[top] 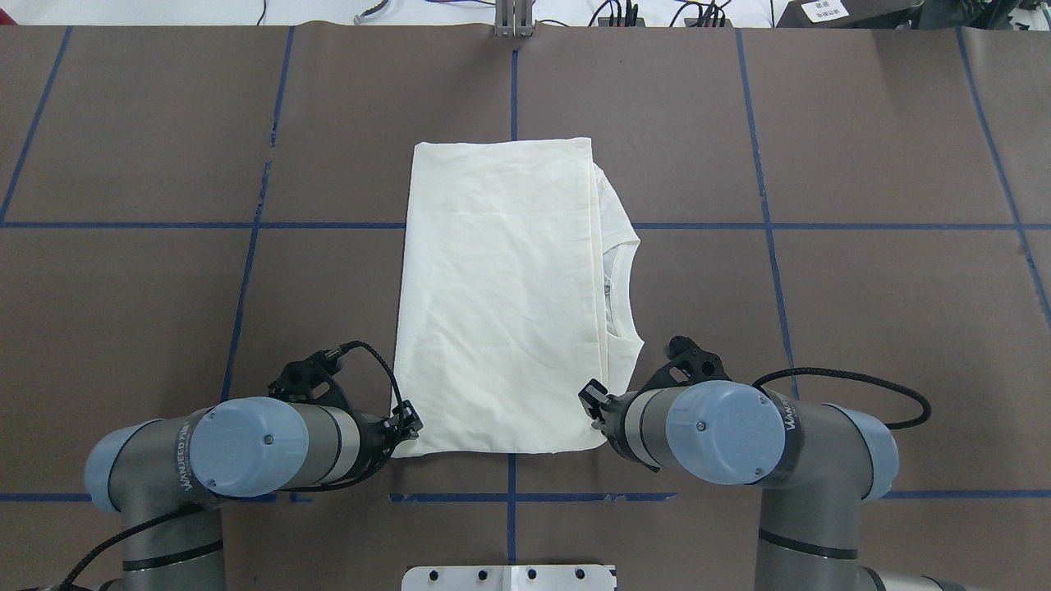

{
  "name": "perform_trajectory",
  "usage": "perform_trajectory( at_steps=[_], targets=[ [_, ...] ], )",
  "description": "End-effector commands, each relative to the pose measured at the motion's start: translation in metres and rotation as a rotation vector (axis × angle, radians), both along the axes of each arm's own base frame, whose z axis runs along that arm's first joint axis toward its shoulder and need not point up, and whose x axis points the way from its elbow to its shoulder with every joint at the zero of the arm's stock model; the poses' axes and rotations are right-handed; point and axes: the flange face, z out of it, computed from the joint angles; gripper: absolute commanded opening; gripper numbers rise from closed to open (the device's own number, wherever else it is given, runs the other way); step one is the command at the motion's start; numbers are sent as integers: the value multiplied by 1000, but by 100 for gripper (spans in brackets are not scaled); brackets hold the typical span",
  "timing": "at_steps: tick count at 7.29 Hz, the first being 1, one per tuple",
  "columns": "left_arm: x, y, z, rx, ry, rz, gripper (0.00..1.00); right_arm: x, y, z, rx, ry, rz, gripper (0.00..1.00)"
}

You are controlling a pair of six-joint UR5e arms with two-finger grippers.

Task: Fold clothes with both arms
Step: 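Grasp the near corners of the shirt with both grippers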

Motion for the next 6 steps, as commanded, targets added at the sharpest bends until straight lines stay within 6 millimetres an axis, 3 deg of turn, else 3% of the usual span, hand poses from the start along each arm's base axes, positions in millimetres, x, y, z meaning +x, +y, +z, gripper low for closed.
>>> perform_trajectory(
  at_steps=[1, 2, 4, 5, 6],
  targets=[
    [2, 2, 0, -30, 4, -15, 27, 2, -1, -2, 1, -5, 2, 0],
    [2, 3, -1, -37, 7, -16, 0, 2, -1, -2, 1, -5, 2, 0],
    [-1, 3, -7, -36, 19, -17, 0, 3, -1, -3, 1, -6, 3, 0],
    [-9, 5, -22, -34, 37, -14, 0, 6, -1, -4, 2, -9, 5, 0],
    [-31, 10, -52, -24, 91, -9, 0, 17, 2, -5, -1, -11, 7, 0]
  ],
)
